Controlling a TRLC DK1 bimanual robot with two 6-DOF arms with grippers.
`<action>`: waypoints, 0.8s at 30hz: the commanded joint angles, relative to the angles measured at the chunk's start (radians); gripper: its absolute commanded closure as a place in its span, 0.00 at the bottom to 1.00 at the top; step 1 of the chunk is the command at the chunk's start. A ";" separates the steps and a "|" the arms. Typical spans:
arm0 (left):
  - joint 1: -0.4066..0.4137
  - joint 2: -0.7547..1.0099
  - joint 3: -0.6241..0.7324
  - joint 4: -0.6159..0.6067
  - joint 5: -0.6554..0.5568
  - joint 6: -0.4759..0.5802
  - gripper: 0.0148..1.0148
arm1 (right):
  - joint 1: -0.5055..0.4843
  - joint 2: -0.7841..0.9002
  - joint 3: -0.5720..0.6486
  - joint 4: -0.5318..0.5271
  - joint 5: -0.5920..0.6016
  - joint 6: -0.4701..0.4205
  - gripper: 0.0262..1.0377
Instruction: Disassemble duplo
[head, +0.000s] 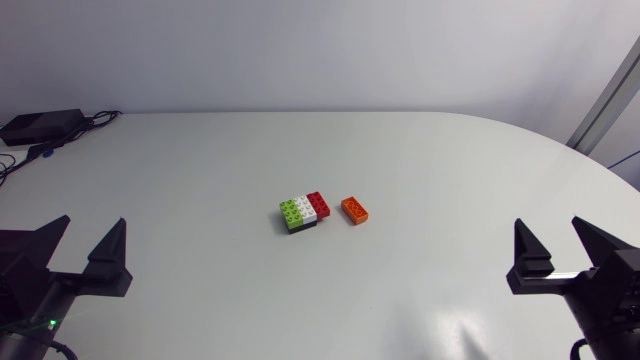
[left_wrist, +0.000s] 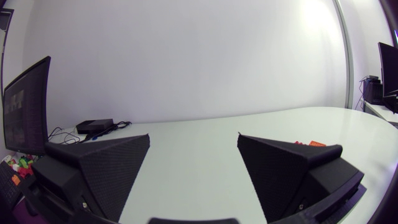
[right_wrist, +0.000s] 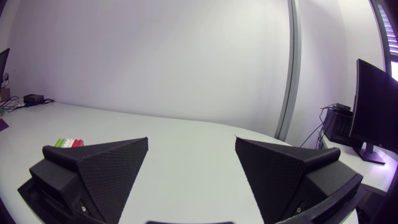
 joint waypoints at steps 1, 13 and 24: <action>-0.003 -0.019 -0.016 0.006 0.003 0.012 0.03 | 0.021 -0.010 -0.038 -0.010 -0.007 0.009 0.03; -0.004 0.317 0.277 -0.030 -0.006 -0.044 0.06 | 0.146 0.113 0.210 -0.052 0.011 0.063 0.03; -0.161 0.865 0.574 -0.064 -0.004 -0.137 0.11 | 0.248 0.596 0.532 -0.110 0.017 0.235 0.03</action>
